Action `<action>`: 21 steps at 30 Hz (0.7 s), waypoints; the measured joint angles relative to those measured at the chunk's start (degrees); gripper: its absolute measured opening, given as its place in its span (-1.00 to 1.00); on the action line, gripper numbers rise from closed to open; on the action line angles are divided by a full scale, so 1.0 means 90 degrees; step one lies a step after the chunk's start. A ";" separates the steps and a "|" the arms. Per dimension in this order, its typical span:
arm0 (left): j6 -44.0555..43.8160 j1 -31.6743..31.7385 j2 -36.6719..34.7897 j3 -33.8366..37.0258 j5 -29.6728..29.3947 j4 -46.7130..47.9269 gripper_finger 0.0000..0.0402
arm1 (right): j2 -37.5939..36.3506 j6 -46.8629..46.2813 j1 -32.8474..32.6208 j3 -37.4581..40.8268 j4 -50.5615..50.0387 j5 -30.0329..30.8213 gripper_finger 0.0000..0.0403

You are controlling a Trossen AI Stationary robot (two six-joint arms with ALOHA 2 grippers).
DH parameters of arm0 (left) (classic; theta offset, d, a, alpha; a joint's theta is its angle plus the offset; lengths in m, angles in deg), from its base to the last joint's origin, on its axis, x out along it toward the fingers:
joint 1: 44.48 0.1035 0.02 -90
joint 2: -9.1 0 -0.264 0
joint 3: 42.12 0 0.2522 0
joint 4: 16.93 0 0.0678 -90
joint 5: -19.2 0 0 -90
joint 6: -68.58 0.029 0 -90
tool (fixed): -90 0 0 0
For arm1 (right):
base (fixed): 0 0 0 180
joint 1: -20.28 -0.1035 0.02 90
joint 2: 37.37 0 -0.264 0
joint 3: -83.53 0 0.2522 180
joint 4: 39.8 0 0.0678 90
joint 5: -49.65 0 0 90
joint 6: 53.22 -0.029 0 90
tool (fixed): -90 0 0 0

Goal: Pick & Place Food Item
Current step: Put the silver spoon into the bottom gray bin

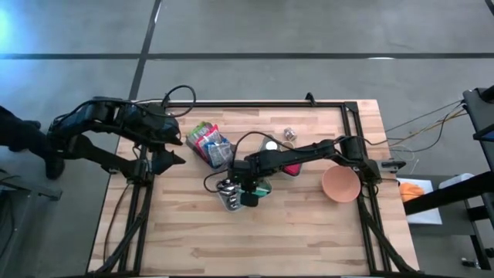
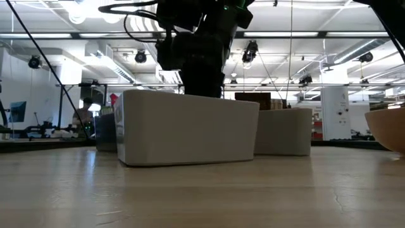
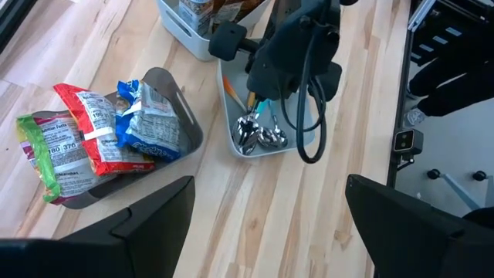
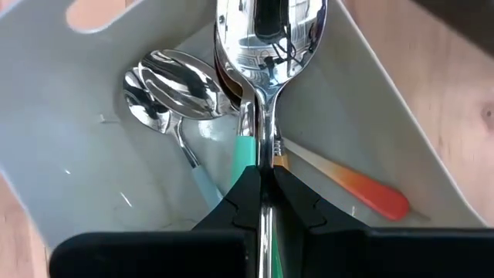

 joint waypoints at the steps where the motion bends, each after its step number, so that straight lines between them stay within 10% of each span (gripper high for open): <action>1: 0.0000 0.0000 0.0000 0.0000 0.0000 0.0000 0.69 | 0.0000 -0.0023 0.0001 0.0003 -0.0049 -0.0010 -0.96; 21: -0.0019 0.0000 -0.0002 0.0000 -0.0002 -0.0028 0.69 | 0.0000 -0.0135 0.0043 0.0481 -0.0129 -0.0308 -0.96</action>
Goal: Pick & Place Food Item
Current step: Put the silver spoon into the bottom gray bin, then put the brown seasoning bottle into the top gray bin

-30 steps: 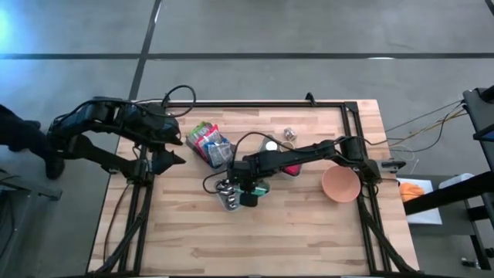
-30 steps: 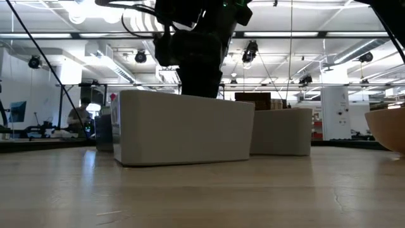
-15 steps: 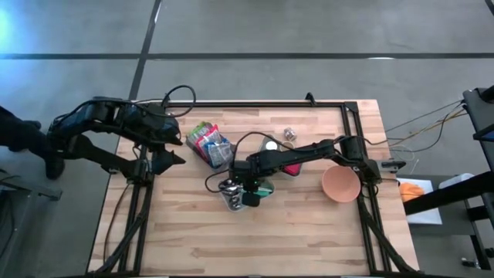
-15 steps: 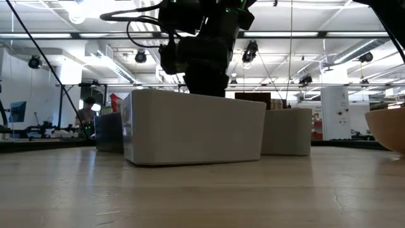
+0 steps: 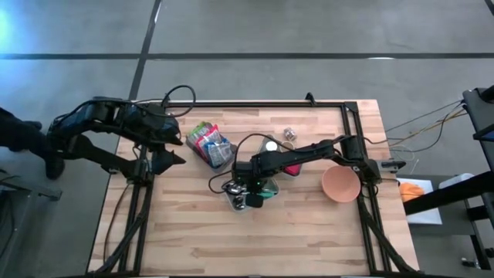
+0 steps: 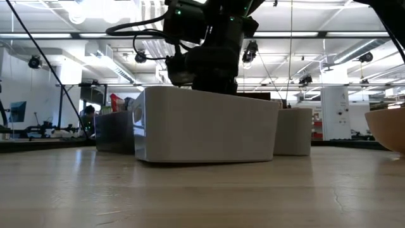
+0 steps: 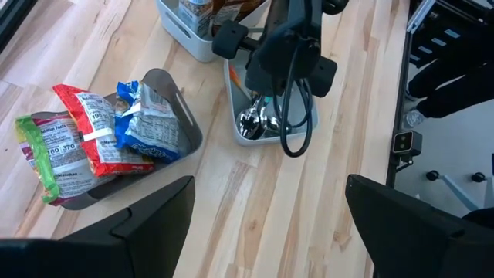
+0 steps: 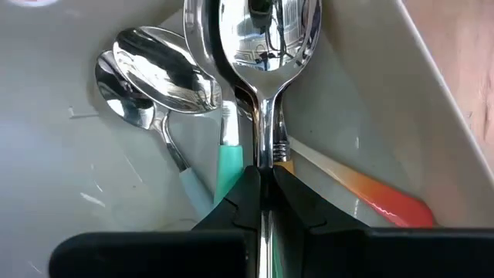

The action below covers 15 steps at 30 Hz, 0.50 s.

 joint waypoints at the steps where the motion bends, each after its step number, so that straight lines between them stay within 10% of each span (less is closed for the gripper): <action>1: -0.0002 0.0000 -0.0001 0.0000 0.0000 -0.0001 0.69 | 0.0000 0.0000 0.0006 0.0000 -0.0002 -0.0015 -0.96; 15: -0.0002 0.0000 -0.0001 0.0000 0.0000 -0.0006 0.69 | 0.0000 -0.0030 0.0003 -0.0021 -0.0055 -0.0022 -0.32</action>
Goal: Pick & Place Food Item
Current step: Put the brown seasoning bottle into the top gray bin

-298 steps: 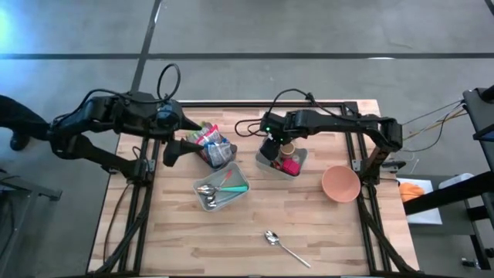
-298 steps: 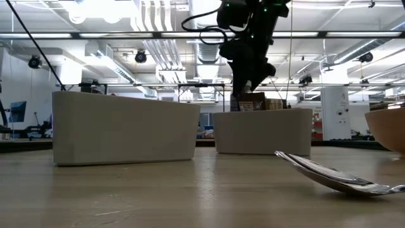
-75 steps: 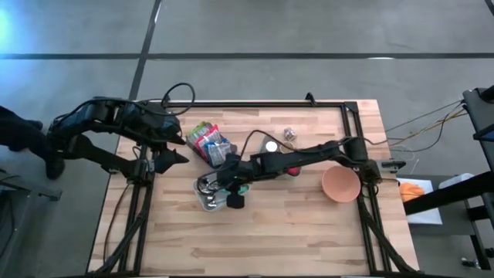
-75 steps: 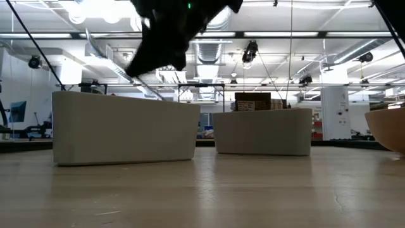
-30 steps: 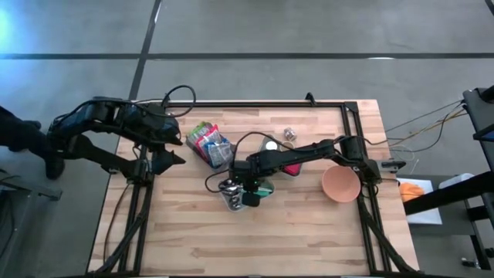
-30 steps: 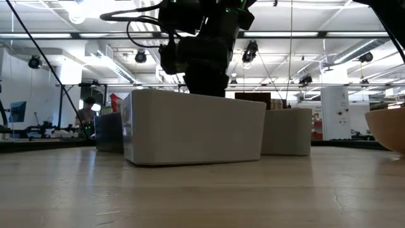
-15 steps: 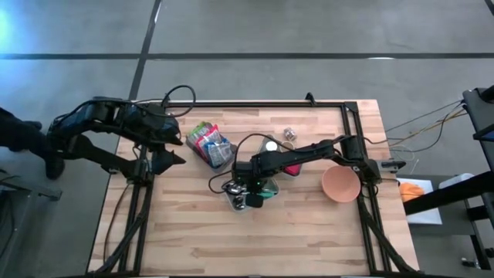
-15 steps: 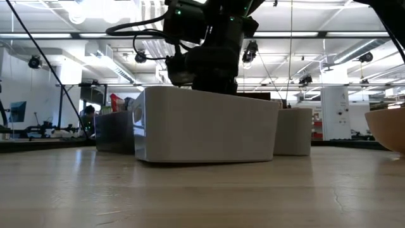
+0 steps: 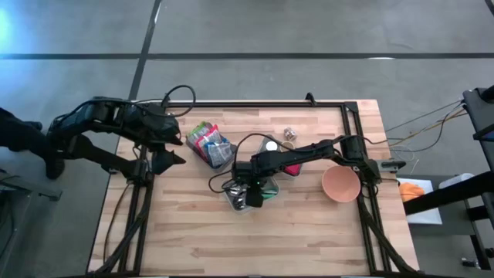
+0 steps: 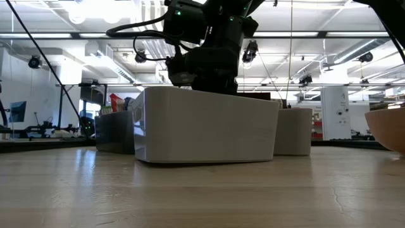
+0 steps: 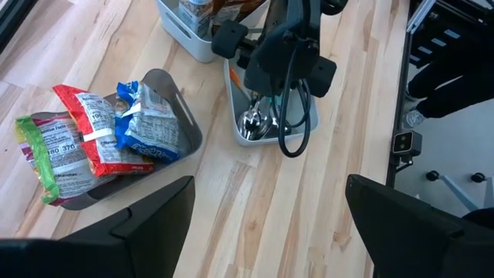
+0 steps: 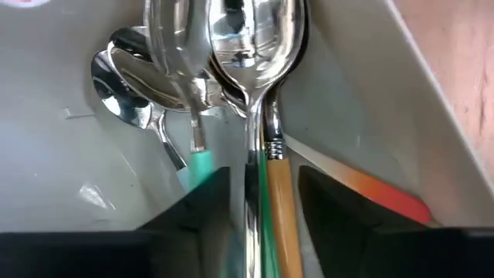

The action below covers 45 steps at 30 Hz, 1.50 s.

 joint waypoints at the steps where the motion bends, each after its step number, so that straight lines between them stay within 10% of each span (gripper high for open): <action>1: 0.0000 0.0000 0.0000 0.0000 0.0000 0.0005 0.69 | 0.0002 -0.0043 0.0002 -0.0021 -0.0021 0.0001 -0.24; 11: 0.0007 -0.0002 -0.0029 0.0002 -0.0269 -0.0066 0.69 | -0.0194 -0.0225 0.0000 -0.0426 -0.0344 -0.0027 0.21; 30: 0.0733 -0.0261 -0.0923 0.0142 -0.1217 -0.1623 0.69 | -0.2099 -0.0538 -0.0107 -0.0462 -0.0294 0.0739 0.25; 37: 0.0262 -0.0423 -0.2057 0.2101 -0.2387 -0.2821 0.69 | -0.3494 -0.0761 -0.0692 0.0200 0.0573 0.2353 0.25; 45: 0.1144 -0.0493 -0.3651 0.4615 -0.0954 -0.5988 0.69 | -0.5682 -0.1421 -0.1570 0.2920 0.3448 0.3383 0.25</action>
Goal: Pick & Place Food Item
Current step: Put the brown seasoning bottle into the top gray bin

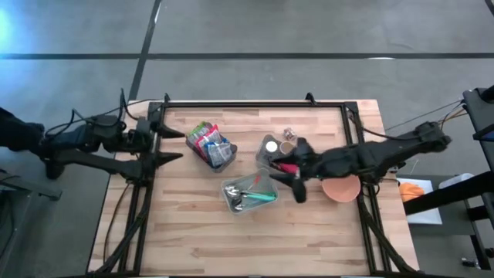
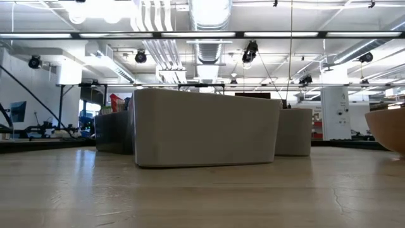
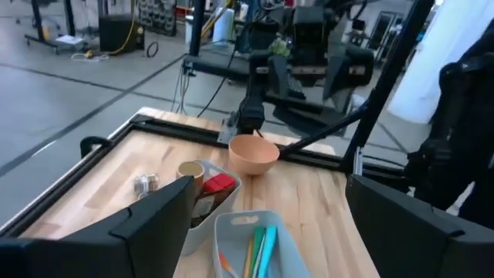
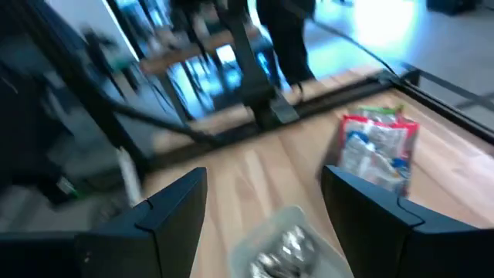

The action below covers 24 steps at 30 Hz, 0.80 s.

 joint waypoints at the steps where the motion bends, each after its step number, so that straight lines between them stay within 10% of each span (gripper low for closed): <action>1: 0.0001 0.0002 -0.0119 0.0180 -0.0013 -0.0064 0.69 | -0.0251 -0.0088 -0.0043 0.0340 0.0351 0.0025 0.25; 10: -0.0962 0.0009 -0.0463 0.0804 -0.0855 -0.0017 0.69 | -0.1914 -0.1266 -0.0088 0.1906 0.1197 0.0432 0.25; 24: -0.1009 0.0350 0.0647 -0.0292 -0.0414 0.0961 0.69 | -0.2021 -0.0699 0.0552 0.1619 0.0312 0.1646 0.25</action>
